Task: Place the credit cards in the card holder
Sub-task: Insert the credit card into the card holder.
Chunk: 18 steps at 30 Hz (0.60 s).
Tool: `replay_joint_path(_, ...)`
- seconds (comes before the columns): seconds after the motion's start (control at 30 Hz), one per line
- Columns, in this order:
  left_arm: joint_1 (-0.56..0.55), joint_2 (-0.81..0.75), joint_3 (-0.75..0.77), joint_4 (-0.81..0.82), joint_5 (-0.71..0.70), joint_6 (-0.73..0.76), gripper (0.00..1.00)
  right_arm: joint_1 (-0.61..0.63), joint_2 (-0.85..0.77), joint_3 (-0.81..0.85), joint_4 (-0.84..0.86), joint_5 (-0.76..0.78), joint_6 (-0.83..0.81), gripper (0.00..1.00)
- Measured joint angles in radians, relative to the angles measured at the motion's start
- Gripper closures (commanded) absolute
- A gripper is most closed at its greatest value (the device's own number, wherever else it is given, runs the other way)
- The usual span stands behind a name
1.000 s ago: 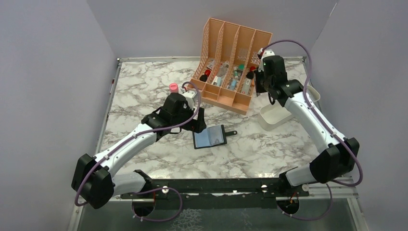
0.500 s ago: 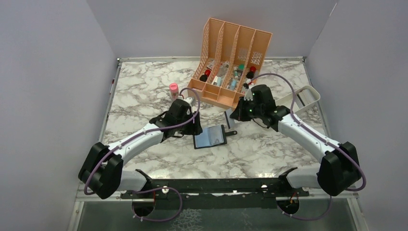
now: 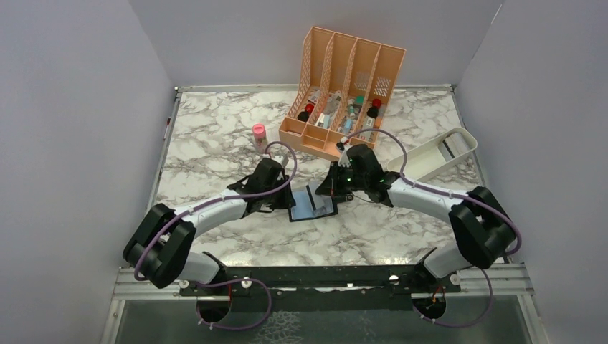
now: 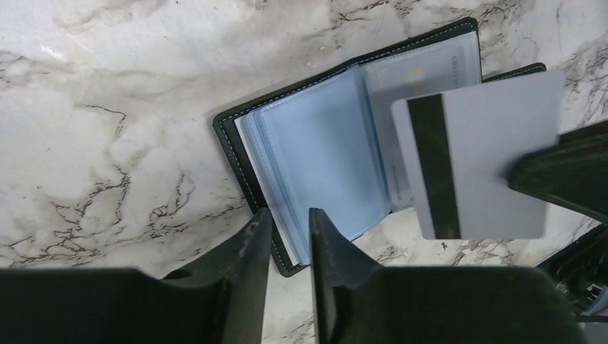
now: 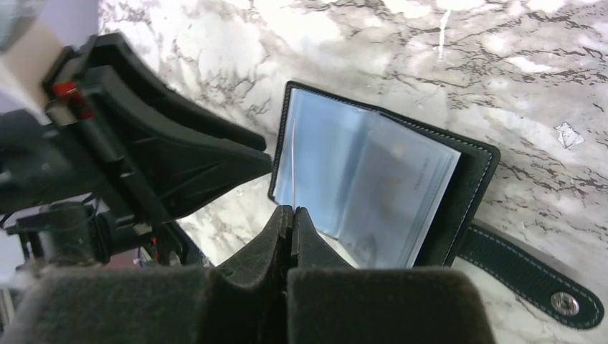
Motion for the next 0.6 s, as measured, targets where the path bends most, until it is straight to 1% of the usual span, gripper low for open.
replay_joint_path(0.1, 0.000, 0.000, -0.007, 0.024, -0.002, 0.002, 0.84, 0.000, 0.053, -0.011, 0.045, 0.001, 0.020, 0.99)
replay_joint_path(0.2, 0.000, 0.000, -0.024, 0.056, -0.002, 0.010, 0.88, 0.000, 0.085, -0.011, 0.063, 0.010, 0.028, 0.99)
replay_joint_path(0.37, 0.000, 0.017, -0.039, 0.072, -0.001, 0.023, 0.91, 0.000, 0.091, -0.025, 0.094, 0.037, 0.037, 0.99)
replay_joint_path(0.6, 0.000, 0.052, -0.043, 0.088, -0.002, 0.030, 0.88, 0.000, 0.126, -0.060, 0.131, 0.074, 0.073, 0.99)
